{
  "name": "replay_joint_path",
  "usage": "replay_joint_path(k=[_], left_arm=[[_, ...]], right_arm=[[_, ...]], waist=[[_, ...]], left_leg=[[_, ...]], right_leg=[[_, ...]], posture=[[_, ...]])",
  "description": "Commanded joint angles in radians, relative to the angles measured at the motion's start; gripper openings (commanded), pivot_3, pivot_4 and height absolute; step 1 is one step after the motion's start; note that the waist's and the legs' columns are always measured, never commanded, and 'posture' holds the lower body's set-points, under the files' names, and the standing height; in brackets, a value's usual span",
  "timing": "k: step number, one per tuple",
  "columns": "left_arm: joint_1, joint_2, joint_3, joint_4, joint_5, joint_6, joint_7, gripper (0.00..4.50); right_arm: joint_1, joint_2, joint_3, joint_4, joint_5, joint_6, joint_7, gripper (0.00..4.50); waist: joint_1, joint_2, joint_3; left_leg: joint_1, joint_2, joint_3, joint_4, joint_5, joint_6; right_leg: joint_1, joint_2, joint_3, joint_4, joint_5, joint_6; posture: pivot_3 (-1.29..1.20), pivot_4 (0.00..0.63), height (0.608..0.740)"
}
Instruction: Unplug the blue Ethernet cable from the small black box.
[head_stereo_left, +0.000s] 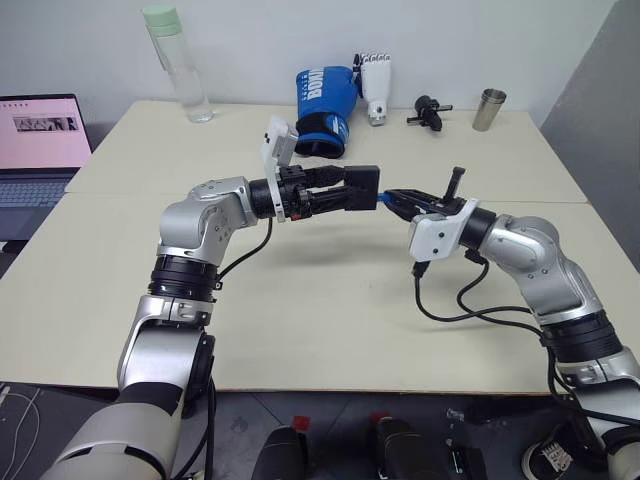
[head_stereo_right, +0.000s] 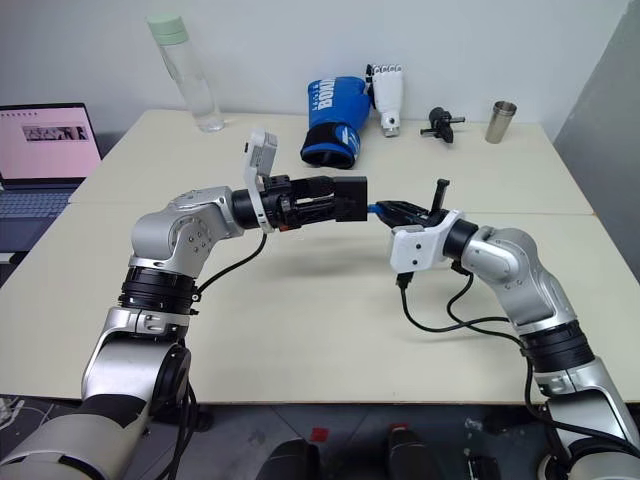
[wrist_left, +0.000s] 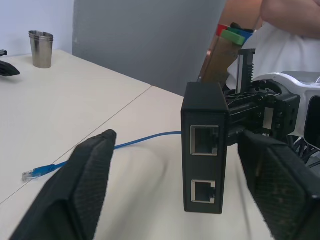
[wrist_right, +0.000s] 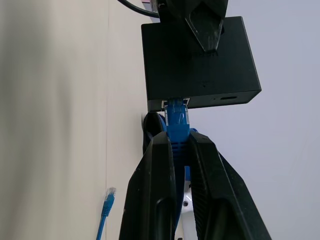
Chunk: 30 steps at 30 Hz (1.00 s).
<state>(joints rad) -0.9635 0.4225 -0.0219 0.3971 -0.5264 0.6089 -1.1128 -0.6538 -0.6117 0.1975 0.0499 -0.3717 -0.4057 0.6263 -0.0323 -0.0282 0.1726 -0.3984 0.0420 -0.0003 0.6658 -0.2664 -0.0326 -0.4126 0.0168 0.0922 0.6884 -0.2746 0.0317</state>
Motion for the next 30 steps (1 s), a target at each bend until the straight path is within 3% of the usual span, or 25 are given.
replay_joint_path(k=[1, 11, 18, 20, 26, 28, 30], left_arm=[[-0.027, -0.005, -0.002, -0.015, 0.017, -0.028, -0.019, 2.91], [-0.03, -0.017, 0.009, -0.01, 0.022, -0.024, -0.028, 0.8], [-0.039, -0.02, 0.012, -0.011, 0.018, 0.002, -0.021, 0.8], [-0.042, -0.018, 0.013, -0.007, 0.02, 0.001, -0.023, 0.8], [-0.031, 0.012, 0.011, -0.037, 0.005, 0.026, -0.064, 0.8], [-0.021, 0.026, 0.01, -0.055, -0.003, 0.043, -0.082, 0.8], [-0.007, 0.045, 0.003, -0.084, -0.013, 0.065, -0.112, 0.8]], right_arm=[[-0.038, -0.003, -0.013, -0.02, 0.005, -0.01, -0.018, 0.13], [-0.044, -0.006, -0.011, -0.006, -0.002, -0.015, -0.028, 0.13], [-0.041, -0.003, -0.005, -0.008, 0.026, 0.007, 0.0, 0.13], [-0.035, 0.009, -0.007, -0.021, 0.092, 0.062, 0.051, 0.82], [0.011, -0.039, -0.053, -0.151, 0.394, 0.296, 0.288, 2.09], [0.005, -0.078, -0.096, -0.207, 0.552, 0.501, 0.371, 2.42], [-0.044, -0.097, -0.158, -0.235, 0.733, 0.773, 0.393, 2.42]], waist=[[0.0, 0.0, 0.0], [0.0, 0.0, 0.0], [0.0, 0.0, 0.0], [0.0, 0.0, 0.0], [0.0, 0.0, 0.0], [0.0, 0.0, 0.0], [0.001, 0.0, 0.0]], left_leg=[[0.0, 0.0, 0.0, 0.0, 0.0, 0.0], [0.0, 0.0, 0.0, 0.0, 0.0, 0.0], [0.0, 0.0, 0.0, 0.0, 0.0, 0.0], [0.0, 0.0, 0.0, 0.0, 0.0, 0.0], [0.0, 0.0, -0.001, 0.0, 0.0, 0.0], [0.0, 0.0, -0.001, 0.0, -0.001, 0.001], [0.0, 0.0, -0.001, 0.0, -0.001, 0.001]], right_leg=[[0.0, 0.0, 0.0, 0.0, 0.0, 0.0], [0.0, 0.0, 0.0, 0.0, 0.0, 0.0], [0.0, 0.0, 0.0, 0.0, 0.0, 0.0], [0.0, 0.0, 0.0, 0.0, 0.0, 0.0], [0.0, 0.0, -0.001, 0.0, 0.0, 0.0], [0.0, 0.0, -0.001, 0.0, 0.0, 0.0], [0.0, 0.0, -0.001, 0.0, 0.0, 0.0]], posture=[[0.0, 0.15, 0.74], [0.0, 0.15, 0.74], [0.0, 0.15, 0.74], [0.0, 0.15, 0.74], [0.0, 0.15, 0.74], [0.0, 0.15, 0.74], [0.0, 0.15, 0.74]])
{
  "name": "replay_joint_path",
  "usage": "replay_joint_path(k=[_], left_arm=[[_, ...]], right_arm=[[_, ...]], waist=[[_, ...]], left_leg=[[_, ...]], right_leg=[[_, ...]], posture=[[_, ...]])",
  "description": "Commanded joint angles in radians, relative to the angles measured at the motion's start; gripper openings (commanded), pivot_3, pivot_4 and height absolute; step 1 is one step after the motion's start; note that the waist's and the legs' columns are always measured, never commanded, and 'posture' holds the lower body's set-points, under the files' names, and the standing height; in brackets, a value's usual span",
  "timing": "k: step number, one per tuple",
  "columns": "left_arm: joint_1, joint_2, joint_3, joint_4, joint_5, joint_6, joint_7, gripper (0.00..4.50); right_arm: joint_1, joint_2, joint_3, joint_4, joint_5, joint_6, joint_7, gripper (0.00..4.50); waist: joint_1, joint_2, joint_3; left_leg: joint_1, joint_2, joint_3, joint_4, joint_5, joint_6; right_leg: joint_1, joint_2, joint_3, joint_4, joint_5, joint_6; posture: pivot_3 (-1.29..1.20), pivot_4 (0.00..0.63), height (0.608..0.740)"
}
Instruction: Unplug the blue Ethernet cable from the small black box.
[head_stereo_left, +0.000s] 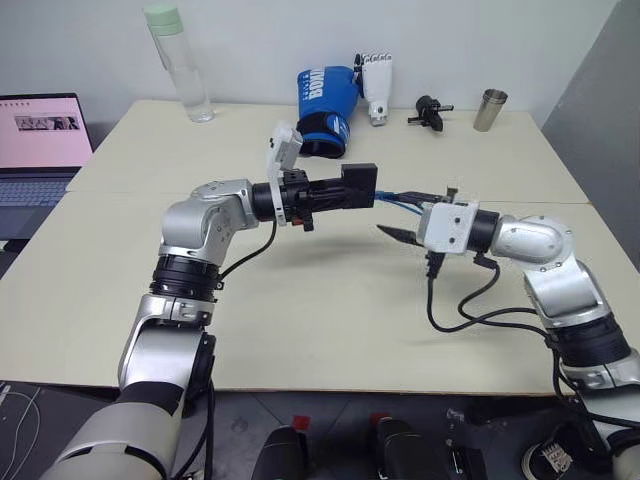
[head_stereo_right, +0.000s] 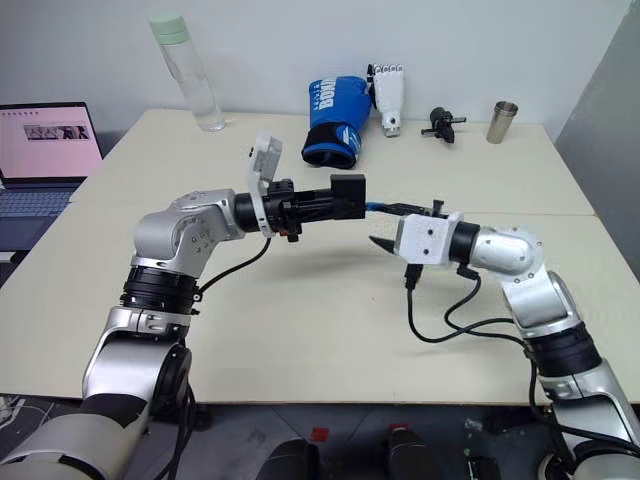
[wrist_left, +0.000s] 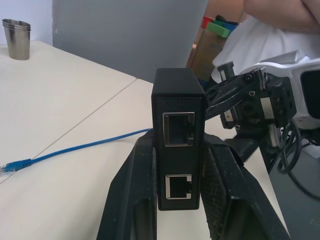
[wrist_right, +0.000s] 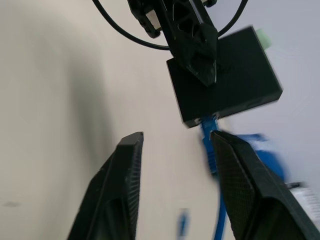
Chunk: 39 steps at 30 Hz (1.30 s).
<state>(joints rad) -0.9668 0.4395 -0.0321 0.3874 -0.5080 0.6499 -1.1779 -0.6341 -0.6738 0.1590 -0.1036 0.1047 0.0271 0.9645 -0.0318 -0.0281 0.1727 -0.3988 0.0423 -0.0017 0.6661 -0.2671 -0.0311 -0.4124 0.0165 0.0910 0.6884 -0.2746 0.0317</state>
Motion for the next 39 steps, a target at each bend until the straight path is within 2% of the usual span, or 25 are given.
replay_joint_path(k=[1, 2, 4, 6, 12, 16, 22, 39], left_arm=[[0.001, 0.033, 0.011, -0.083, -0.034, 0.03, -0.055, 0.8], [0.008, 0.04, 0.01, -0.101, -0.045, 0.047, -0.07, 0.8], [0.02, 0.05, 0.011, -0.13, -0.062, 0.075, -0.091, 0.8], [0.034, 0.057, 0.006, -0.164, -0.077, 0.089, -0.114, 0.8], [0.026, 0.052, 0.016, -0.17, -0.088, 0.103, -0.11, 0.8], [0.02, 0.05, 0.02, -0.167, -0.087, 0.099, -0.104, 0.8], [0.018, 0.057, 0.023, -0.171, -0.088, 0.1, -0.102, 0.8], [0.005, 0.047, 0.021, -0.161, -0.092, 0.099, -0.103, 0.8]], right_arm=[[-0.082, -0.039, -0.139, -0.089, 0.307, 0.427, 0.051, 2.42], [-0.114, -0.042, -0.159, -0.072, 0.36, 0.524, 0.047, 2.42], [-0.163, -0.047, -0.186, -0.039, 0.432, 0.667, 0.038, 2.78], [-0.217, -0.059, -0.2, 0.037, 0.519, 0.811, 0.09, 3.24], [-0.29, -0.039, -0.176, 0.105, 0.608, 0.971, 0.139, 3.3], [-0.302, -0.007, -0.142, 0.118, 0.583, 0.947, 0.141, 3.3], [-0.318, 0.013, -0.14, 0.137, 0.589, 0.951, 0.144, 4.45], [-0.313, 0.022, -0.083, 0.2, 0.496, 0.855, 0.185, 4.45]], waist=[[0.0, 0.0, 0.0], [0.0, 0.0, 0.0], [-0.003, 0.0, 0.0], [-0.001, 0.0, 0.0], [-0.001, 0.0, 0.0], [-0.001, 0.0, 0.0], [-0.001, 0.0, 0.0], [-0.001, 0.0, 0.0]], left_leg=[[0.0, 0.0, 0.0, 0.0, 0.0, 0.0], [0.0, 0.0, 0.0, 0.0, 0.0, 0.0], [0.001, 0.001, 0.0, 0.0, 0.0, 0.0], [0.001, 0.001, -0.001, 0.0, 0.0, 0.0], [0.0, 0.0, -0.001, -0.001, 0.0, 0.001], [-0.002, 0.001, 0.0, -0.001, 0.0, 0.001], [-0.002, 0.0, 0.0, -0.001, 0.0, 0.001], [-0.002, 0.001, 0.0, -0.001, 0.0, 0.001]], right_leg=[[0.0, 0.0, 0.0, 0.0, 0.0, 0.0], [0.0, 0.0, 0.0, 0.001, 0.0, 0.0], [0.0, 0.0, 0.0, 0.001, 0.0, 0.0], [0.0, 0.001, -0.001, 0.001, -0.001, -0.001], [0.0, 0.001, -0.001, 0.0, -0.001, -0.001], [-0.002, 0.001, -0.001, 0.0, -0.001, -0.001], [-0.002, 0.001, -0.001, 0.0, -0.001, -0.001], [-0.003, 0.001, -0.001, 0.0, -0.001, -0.001]], posture=[[0.0, 0.15, 0.74], [0.0, 0.15, 0.74], [0.0, 0.15, 0.74], [0.0, 0.15, 0.74], [0.0, 0.15, 0.74], [0.0, 0.15, 0.74], [0.0, 0.15, 0.74], [0.0, 0.15, 0.74]])
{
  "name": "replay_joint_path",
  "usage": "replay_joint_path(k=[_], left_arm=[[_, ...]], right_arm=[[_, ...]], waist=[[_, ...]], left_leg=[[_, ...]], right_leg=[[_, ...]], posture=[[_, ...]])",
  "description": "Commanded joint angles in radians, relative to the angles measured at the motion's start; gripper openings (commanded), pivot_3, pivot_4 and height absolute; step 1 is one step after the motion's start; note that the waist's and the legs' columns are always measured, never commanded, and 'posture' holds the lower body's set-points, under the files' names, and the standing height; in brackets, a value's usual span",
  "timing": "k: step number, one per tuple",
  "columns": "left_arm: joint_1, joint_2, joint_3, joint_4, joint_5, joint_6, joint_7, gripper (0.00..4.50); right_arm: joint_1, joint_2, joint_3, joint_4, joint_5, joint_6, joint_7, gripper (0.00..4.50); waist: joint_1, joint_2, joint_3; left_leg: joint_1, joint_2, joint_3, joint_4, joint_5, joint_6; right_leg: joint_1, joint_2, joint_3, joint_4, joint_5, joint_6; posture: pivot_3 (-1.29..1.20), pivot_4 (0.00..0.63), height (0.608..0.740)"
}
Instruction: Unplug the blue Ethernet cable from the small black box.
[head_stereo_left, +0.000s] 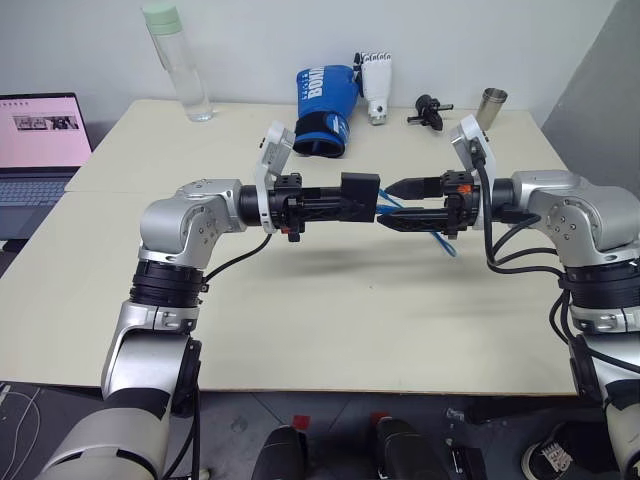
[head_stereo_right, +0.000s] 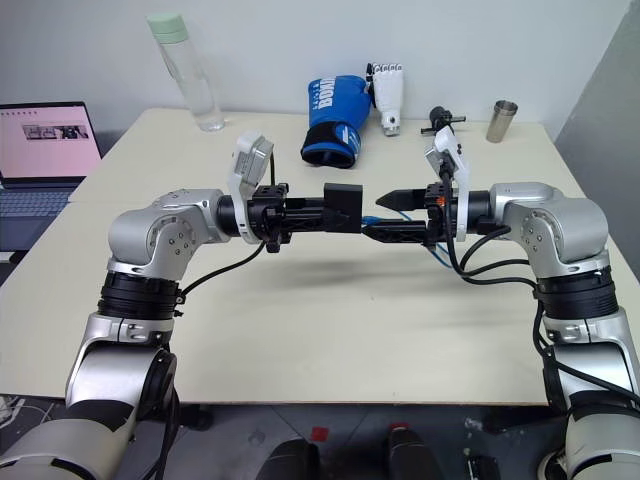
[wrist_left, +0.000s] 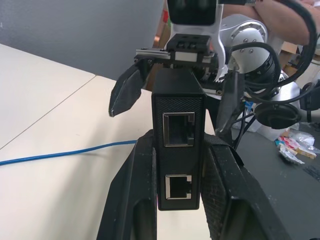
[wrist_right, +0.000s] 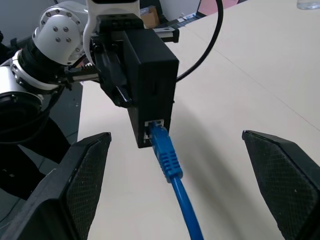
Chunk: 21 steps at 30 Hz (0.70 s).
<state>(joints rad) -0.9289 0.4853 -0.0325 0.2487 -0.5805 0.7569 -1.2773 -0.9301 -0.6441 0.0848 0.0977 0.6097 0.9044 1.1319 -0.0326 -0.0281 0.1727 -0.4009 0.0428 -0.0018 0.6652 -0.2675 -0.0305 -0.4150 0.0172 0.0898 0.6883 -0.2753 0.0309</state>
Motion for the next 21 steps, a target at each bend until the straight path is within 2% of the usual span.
replay_joint_path(k=[1, 19, 21], left_arm=[[-0.033, 0.0, 0.021, -0.022, -0.021, -0.007, -0.003, 0.8], [-0.023, -0.004, 0.015, -0.039, -0.029, -0.01, 0.0, 0.8], [-0.021, -0.002, 0.013, -0.042, -0.03, -0.01, 0.001, 0.8]], right_arm=[[-0.016, -0.009, -0.008, 0.002, -0.012, -0.025, 0.02, 4.28], [-0.021, 0.003, -0.004, 0.007, -0.018, -0.013, 0.057, 0.34], [-0.021, 0.002, -0.005, 0.006, -0.019, -0.012, 0.06, 0.03]], waist=[[0.0, 0.0, 0.0], [0.0, 0.0, 0.0], [0.0, 0.0, 0.0]], left_leg=[[0.0, 0.0, 0.0, 0.0, 0.0, 0.0], [0.0, 0.0, 0.0, 0.0, 0.0, 0.0], [0.0, 0.0, 0.0, 0.0, 0.0, 0.0]], right_leg=[[0.0, 0.0, 0.0, 0.0, 0.0, 0.0], [0.0, 0.0, 0.0, 0.0, 0.0, 0.0], [0.0, 0.0, 0.0, 0.0, 0.0, 0.0]], posture=[[0.0, 0.15, 0.74], [0.0, 0.15, 0.74], [0.0, 0.15, 0.74]])
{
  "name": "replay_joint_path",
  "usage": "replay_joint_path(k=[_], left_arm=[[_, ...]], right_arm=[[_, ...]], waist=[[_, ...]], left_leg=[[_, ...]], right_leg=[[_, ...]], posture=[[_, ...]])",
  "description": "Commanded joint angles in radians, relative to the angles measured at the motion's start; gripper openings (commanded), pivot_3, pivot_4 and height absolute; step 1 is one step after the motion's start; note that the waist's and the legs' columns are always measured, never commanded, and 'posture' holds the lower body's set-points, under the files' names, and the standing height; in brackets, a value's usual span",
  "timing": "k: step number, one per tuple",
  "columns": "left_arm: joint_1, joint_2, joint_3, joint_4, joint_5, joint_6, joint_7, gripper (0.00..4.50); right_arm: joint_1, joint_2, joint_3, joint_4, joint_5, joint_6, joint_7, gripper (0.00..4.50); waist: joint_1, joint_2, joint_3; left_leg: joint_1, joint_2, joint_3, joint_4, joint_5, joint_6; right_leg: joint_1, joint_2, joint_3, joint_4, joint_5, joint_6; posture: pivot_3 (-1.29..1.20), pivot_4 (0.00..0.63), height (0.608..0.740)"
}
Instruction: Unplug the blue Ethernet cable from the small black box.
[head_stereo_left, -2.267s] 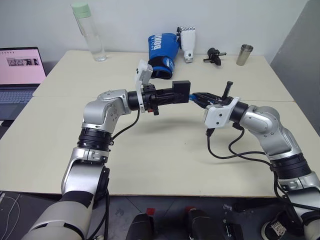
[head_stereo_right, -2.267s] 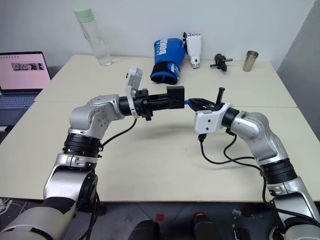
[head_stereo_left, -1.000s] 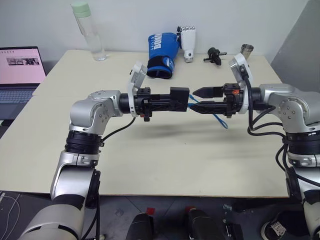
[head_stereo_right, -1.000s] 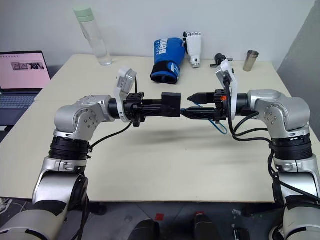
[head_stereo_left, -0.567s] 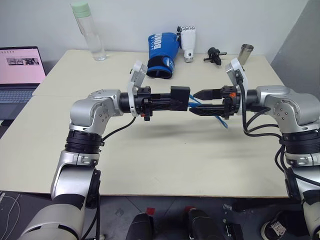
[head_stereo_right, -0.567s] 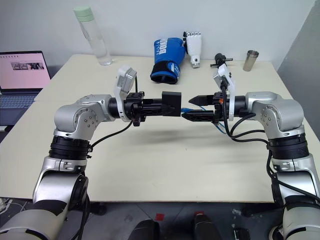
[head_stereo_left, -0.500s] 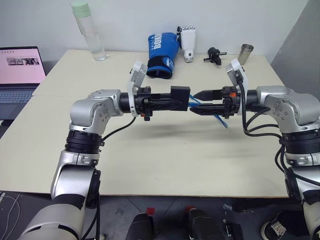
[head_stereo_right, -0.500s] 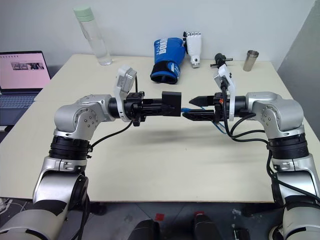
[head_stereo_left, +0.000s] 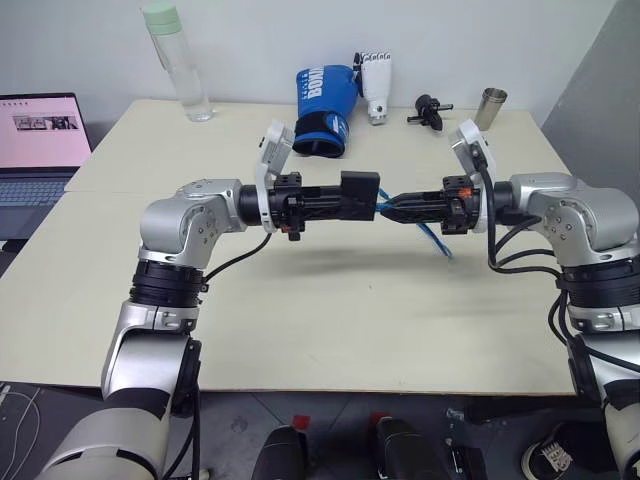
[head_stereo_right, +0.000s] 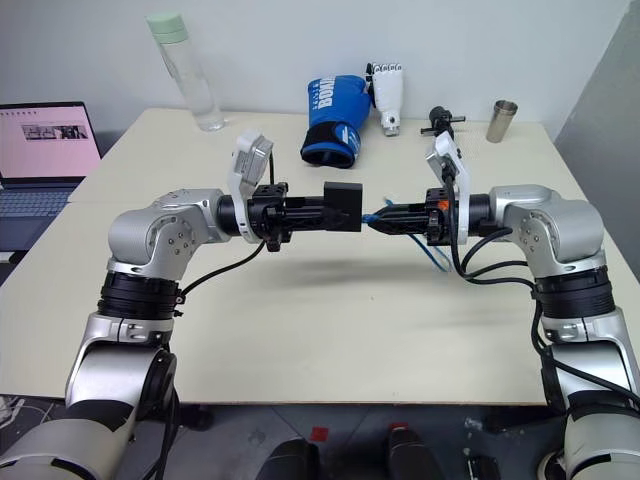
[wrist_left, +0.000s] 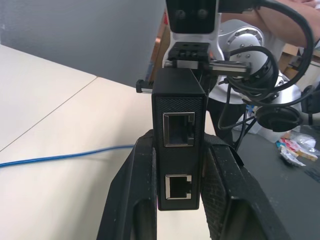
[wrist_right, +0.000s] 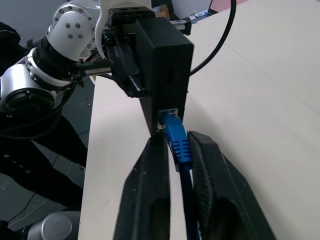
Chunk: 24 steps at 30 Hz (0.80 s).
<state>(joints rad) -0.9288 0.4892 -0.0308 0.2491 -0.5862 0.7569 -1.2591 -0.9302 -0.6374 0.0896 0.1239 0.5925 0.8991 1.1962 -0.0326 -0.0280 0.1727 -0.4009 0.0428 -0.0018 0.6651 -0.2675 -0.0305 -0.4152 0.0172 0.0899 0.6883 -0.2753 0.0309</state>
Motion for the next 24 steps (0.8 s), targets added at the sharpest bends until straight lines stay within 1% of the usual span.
replay_joint_path(k=[1, 4, 6, 7, 9, 14, 24], left_arm=[[-0.022, -0.006, 0.012, -0.04, -0.024, -0.011, -0.017, 0.8], [-0.024, -0.004, 0.013, -0.035, -0.022, -0.013, -0.018, 0.8], [-0.026, -0.005, 0.012, -0.033, -0.021, -0.013, -0.018, 0.8], [-0.027, -0.005, 0.011, -0.032, -0.021, -0.014, -0.019, 0.8], [-0.028, -0.005, 0.011, -0.032, -0.021, -0.014, -0.022, 0.8], [-0.029, -0.006, 0.01, -0.031, -0.019, -0.016, -0.03, 0.8], [-0.027, -0.007, 0.013, -0.038, -0.022, -0.01, -0.024, 0.8]], right_arm=[[-0.021, -0.005, -0.01, -0.019, -0.003, -0.007, -0.003, 0.03], [-0.021, -0.013, -0.015, -0.021, 0.003, 0.004, 0.004, 0.03], [-0.023, -0.019, -0.027, -0.019, 0.019, 0.023, 0.009, 0.73], [-0.024, -0.024, -0.032, -0.019, 0.026, 0.035, 0.013, 0.86], [-0.03, -0.035, -0.033, -0.018, 0.04, 0.061, 0.027, 1.41], [-0.053, -0.029, -0.039, 0.001, 0.064, 0.105, 0.03, 1.41], [-0.075, -0.014, -0.031, 0.037, 0.056, 0.095, 0.028, 1.41]], waist=[[0.0, 0.0, 0.0], [0.0, 0.0, 0.0], [0.0, 0.0, 0.0], [0.0, 0.0, 0.0], [0.0, 0.0, 0.0], [-0.001, 0.0, 0.0], [0.0, 0.0, 0.0]], left_leg=[[0.0, 0.0, 0.0, 0.0, 0.0, 0.0], [0.0, 0.0, 0.0, 0.0, 0.0, 0.0], [0.0, 0.0, 0.0, 0.0, 0.0, 0.0], [0.0, 0.0, 0.0, 0.0, 0.0, 0.0], [0.0, 0.0, 0.0, 0.0, 0.0, 0.0], [0.0, 0.0, 0.0, 0.0, 0.0, 0.0], [0.0, 0.0, 0.0, 0.0, 0.0, 0.0]], right_leg=[[0.0, 0.0, 0.0, 0.0, 0.0, 0.0], [0.0, 0.0, 0.0, 0.0, 0.0, 0.0], [0.0, 0.0, 0.0, 0.0, 0.0, 0.0], [0.0, 0.0, 0.0, 0.0, 0.0, 0.0], [0.0, 0.0, 0.0, 0.0, 0.0, 0.0], [0.0, 0.0, 0.0, 0.0, 0.0, 0.0], [0.0, 0.0, 0.0, 0.0, 0.0, 0.0]], posture=[[0.0, 0.15, 0.74], [0.0, 0.15, 0.74], [0.0, 0.15, 0.74], [0.0, 0.15, 0.74], [0.0, 0.15, 0.74], [0.0, 0.15, 0.74], [0.0, 0.15, 0.74]])
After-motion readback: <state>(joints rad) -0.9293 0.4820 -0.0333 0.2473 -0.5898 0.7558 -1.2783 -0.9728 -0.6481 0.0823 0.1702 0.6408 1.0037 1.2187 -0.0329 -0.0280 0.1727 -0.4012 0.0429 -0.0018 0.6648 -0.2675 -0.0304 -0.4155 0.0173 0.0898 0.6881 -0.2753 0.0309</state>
